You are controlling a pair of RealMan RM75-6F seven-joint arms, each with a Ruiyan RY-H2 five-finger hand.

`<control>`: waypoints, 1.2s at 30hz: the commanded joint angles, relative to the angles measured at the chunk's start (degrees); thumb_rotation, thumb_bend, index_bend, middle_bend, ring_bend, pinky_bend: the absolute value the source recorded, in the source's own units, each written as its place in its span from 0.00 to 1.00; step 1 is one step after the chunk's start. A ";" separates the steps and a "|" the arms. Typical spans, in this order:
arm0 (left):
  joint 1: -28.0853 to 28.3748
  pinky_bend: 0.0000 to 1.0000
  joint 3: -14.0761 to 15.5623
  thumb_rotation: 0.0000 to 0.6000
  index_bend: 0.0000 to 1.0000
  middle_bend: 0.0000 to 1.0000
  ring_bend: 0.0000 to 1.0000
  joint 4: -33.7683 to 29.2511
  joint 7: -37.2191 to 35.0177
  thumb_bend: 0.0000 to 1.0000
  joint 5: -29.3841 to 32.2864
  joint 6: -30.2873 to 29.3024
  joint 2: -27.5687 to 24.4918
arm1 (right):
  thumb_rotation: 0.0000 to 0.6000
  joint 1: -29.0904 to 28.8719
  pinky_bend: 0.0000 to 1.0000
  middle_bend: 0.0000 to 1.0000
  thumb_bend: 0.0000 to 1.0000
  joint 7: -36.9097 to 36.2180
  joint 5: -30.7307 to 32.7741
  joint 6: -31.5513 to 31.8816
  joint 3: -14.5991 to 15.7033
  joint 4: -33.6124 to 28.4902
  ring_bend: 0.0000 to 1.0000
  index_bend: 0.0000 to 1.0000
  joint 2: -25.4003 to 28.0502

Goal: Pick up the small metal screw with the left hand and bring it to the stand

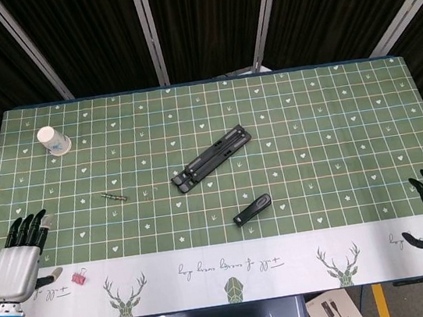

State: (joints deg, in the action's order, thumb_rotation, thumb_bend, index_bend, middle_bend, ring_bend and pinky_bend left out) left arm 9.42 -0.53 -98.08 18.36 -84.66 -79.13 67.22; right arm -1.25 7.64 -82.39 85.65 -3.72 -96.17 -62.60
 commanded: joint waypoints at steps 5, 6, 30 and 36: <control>2.63 0.00 -1.78 1.00 0.15 0.00 0.00 -0.44 3.23 0.07 1.57 2.93 -1.13 | 1.00 0.06 0.02 0.00 0.05 -0.60 -0.23 0.08 0.04 -0.15 0.00 0.12 0.24; 3.61 0.00 -2.62 1.00 0.19 0.00 0.00 -0.17 4.12 0.09 2.05 3.70 -1.22 | 1.00 0.02 0.02 0.00 0.05 -0.71 -0.30 0.02 0.04 -0.14 0.00 0.12 0.26; 23.23 0.00 -9.49 1.00 0.46 0.00 0.00 21.84 10.30 0.26 15.77 26.45 12.58 | 1.00 0.43 0.02 0.00 0.05 -2.34 2.49 -0.72 -0.61 -0.85 0.00 0.12 1.11; 25.61 0.00 -9.38 1.00 0.48 0.00 0.00 29.34 9.89 0.26 18.21 29.27 18.59 | 1.00 0.56 0.02 0.00 0.05 -3.34 2.75 -1.00 -0.58 -1.02 0.00 0.12 1.39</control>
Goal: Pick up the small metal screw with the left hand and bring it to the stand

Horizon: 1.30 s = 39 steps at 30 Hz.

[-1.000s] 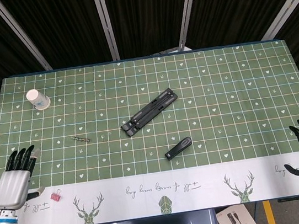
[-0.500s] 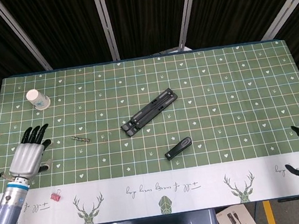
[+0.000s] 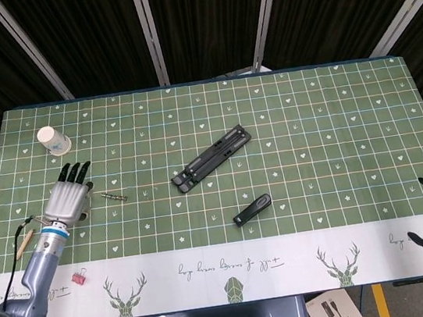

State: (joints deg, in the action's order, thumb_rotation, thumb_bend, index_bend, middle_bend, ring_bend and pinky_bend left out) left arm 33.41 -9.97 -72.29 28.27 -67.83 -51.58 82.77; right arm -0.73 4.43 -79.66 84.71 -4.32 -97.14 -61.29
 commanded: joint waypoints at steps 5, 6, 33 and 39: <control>3.61 0.00 0.14 1.00 0.48 0.00 0.00 9.55 -0.54 0.27 1.74 3.36 6.74 | 1.00 0.09 0.02 0.00 0.05 -0.50 0.03 -0.13 0.06 -0.14 0.00 0.12 0.23; 3.91 0.00 0.10 1.00 0.48 0.00 0.00 10.39 -0.68 0.28 1.84 3.63 7.21 | 1.00 0.09 0.02 0.00 0.05 -0.54 0.05 -0.12 0.03 -0.14 0.00 0.12 0.23; 6.95 0.00 1.81 1.00 0.51 0.00 0.00 22.46 -3.84 0.31 1.36 6.58 12.56 | 1.00 0.19 0.02 0.00 0.05 -0.60 0.66 -0.18 -0.20 -0.42 0.00 0.12 0.24; 7.15 0.00 1.88 1.00 0.51 0.00 0.00 23.30 -4.78 0.31 1.08 6.36 13.61 | 1.00 0.24 0.02 0.00 0.05 -0.58 0.52 -0.03 -0.20 -0.31 0.00 0.12 0.30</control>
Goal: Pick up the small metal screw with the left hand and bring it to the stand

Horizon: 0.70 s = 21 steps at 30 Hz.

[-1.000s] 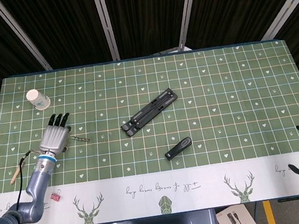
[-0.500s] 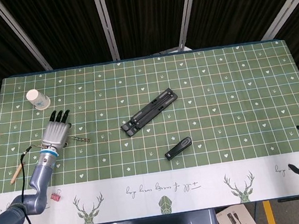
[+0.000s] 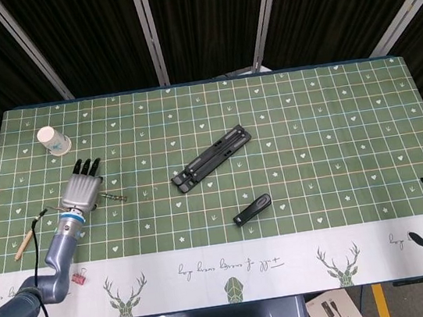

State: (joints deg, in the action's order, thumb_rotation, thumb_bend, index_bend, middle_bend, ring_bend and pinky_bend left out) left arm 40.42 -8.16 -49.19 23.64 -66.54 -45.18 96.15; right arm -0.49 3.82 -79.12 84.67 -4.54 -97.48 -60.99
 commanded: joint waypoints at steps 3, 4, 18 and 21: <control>0.39 0.00 0.21 1.00 0.51 0.00 0.00 0.48 -0.18 0.31 -0.44 0.05 0.55 | 1.00 -0.01 0.02 0.00 0.05 -0.04 -0.06 0.02 -0.03 0.11 0.00 0.12 -0.02; 0.48 0.00 0.19 1.00 0.51 0.00 0.00 0.61 -0.19 0.31 -0.35 0.19 0.72 | 1.00 -0.01 0.02 0.00 0.05 -0.07 -0.08 0.09 -0.06 0.19 0.00 0.12 -0.05; 1.58 0.00 0.26 1.00 0.56 0.00 0.00 3.45 0.46 0.35 0.28 1.83 3.16 | 1.00 0.11 0.02 0.00 0.05 -0.71 -0.14 0.39 -0.23 0.55 0.00 0.12 -0.16; 1.72 0.00 0.42 1.00 0.62 0.00 0.00 3.73 0.38 0.43 -0.10 1.61 3.48 | 1.00 0.11 0.02 0.00 0.05 -0.83 -0.04 0.36 -0.29 0.55 0.00 0.12 -0.19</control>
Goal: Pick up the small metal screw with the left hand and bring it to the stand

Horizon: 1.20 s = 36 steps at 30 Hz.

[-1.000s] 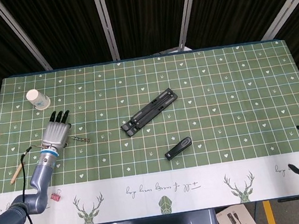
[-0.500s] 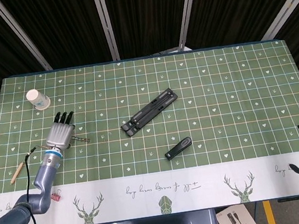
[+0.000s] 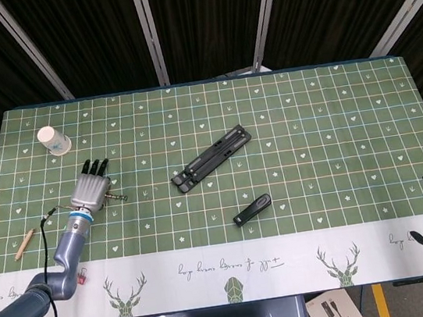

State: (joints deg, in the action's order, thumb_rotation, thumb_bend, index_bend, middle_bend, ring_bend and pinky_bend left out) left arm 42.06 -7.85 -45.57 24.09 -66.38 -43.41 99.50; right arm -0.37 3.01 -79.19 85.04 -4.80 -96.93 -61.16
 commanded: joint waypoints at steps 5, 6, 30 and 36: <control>0.47 0.00 1.12 1.00 0.66 0.00 0.00 -0.24 0.10 0.46 -2.94 -2.14 -0.49 | 1.00 0.00 0.02 0.00 0.05 -0.02 0.19 -0.08 -0.07 0.02 0.00 0.12 -0.07; 0.61 0.00 1.41 1.00 0.66 0.00 0.00 -0.33 0.23 0.46 -3.81 -2.85 -0.74 | 1.00 -0.01 0.02 0.00 0.05 -0.01 0.21 -0.09 -0.08 0.02 0.00 0.12 -0.08; 9.52 0.00 13.16 1.00 0.66 0.00 0.00 0.24 13.08 0.48 -34.09 -19.09 -8.86 | 1.00 0.15 0.02 0.00 0.05 -0.09 -0.18 0.26 -0.05 -0.08 0.00 0.12 0.01; 11.88 0.00 16.93 1.00 0.66 0.00 0.00 4.65 14.05 0.48 -41.64 -22.88 -8.06 | 1.00 0.07 0.02 0.00 0.05 -0.05 -0.25 0.23 -0.09 -0.09 0.00 0.12 -0.09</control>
State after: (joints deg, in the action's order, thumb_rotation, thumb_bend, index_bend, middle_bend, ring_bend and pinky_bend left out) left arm 52.82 7.58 -42.57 37.34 -106.09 -64.71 91.13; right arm -0.29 2.96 -79.44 85.27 -4.89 -97.02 -61.25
